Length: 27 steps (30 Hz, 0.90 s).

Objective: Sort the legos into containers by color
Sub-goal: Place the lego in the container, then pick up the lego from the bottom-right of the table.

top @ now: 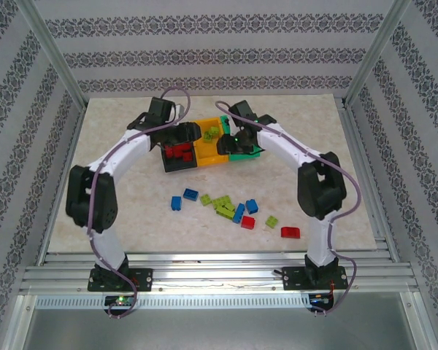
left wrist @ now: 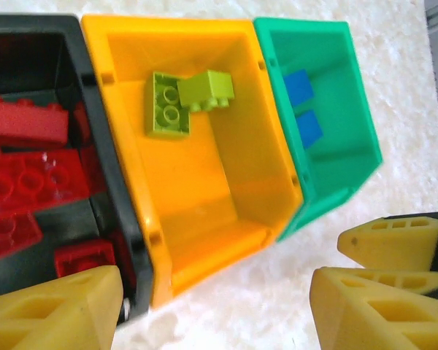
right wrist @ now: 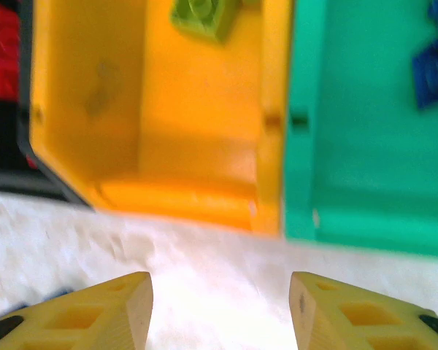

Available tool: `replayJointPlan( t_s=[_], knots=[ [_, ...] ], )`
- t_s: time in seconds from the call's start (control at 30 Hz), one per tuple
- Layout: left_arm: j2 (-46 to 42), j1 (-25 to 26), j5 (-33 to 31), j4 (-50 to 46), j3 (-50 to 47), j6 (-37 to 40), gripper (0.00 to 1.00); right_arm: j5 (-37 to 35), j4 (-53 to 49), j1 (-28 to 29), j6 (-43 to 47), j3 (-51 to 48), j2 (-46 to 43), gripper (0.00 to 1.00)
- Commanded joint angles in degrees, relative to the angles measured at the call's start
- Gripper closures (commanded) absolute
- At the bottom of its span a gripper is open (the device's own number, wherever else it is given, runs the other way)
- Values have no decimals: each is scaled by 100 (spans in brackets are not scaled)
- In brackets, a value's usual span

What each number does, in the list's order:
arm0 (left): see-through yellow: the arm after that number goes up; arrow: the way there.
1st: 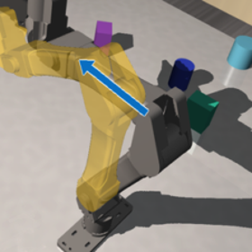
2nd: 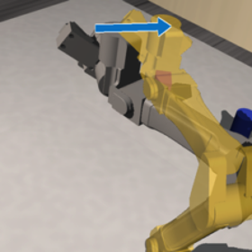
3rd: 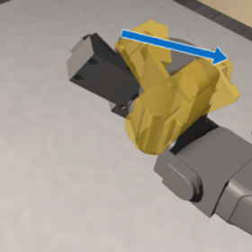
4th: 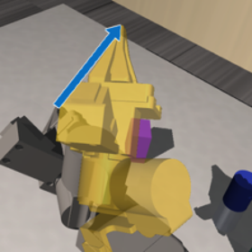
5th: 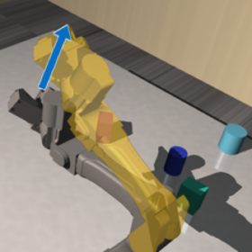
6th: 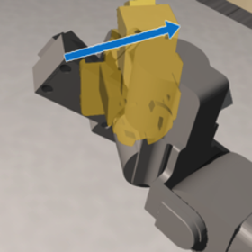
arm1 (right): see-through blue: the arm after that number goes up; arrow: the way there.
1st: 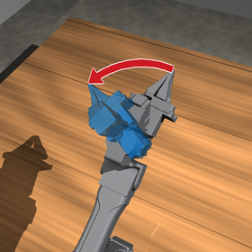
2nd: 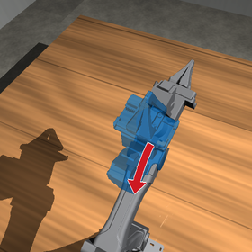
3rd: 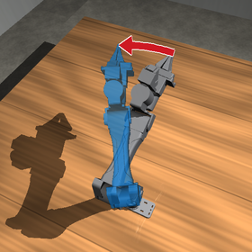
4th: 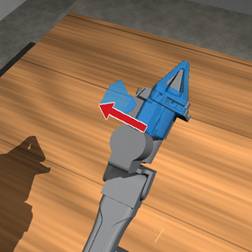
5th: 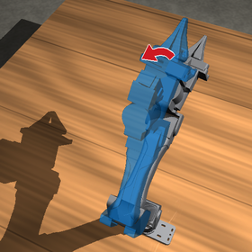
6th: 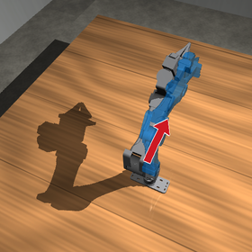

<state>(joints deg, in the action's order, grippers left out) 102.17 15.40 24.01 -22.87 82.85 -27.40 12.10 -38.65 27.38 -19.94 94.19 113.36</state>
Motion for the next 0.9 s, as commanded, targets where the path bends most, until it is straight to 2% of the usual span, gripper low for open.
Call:
replayJointPlan(
  t_s=[0.0,0.3,0.5,0.63,0.87],
  knots=[
    [-678,76,246,463,-784,140,32,-21,-53,-63,207,-852,-747,47],
    [-2221,292,259,1148,-3033,210,33,-705,-745,-154,-490,-3500,-2837,45],
    [-2670,297,354,1754,-3771,37,33,-901,-1065,102,-1277,-4683,-3845,42],
    [-2722,299,374,1854,-3895,48,33,-1033,-1023,370,-1536,-5057,-4042,40],
    [-2694,303,473,1845,-3921,40,33,-1316,-685,454,-1574,-5094,-3453,39]
  ],
)
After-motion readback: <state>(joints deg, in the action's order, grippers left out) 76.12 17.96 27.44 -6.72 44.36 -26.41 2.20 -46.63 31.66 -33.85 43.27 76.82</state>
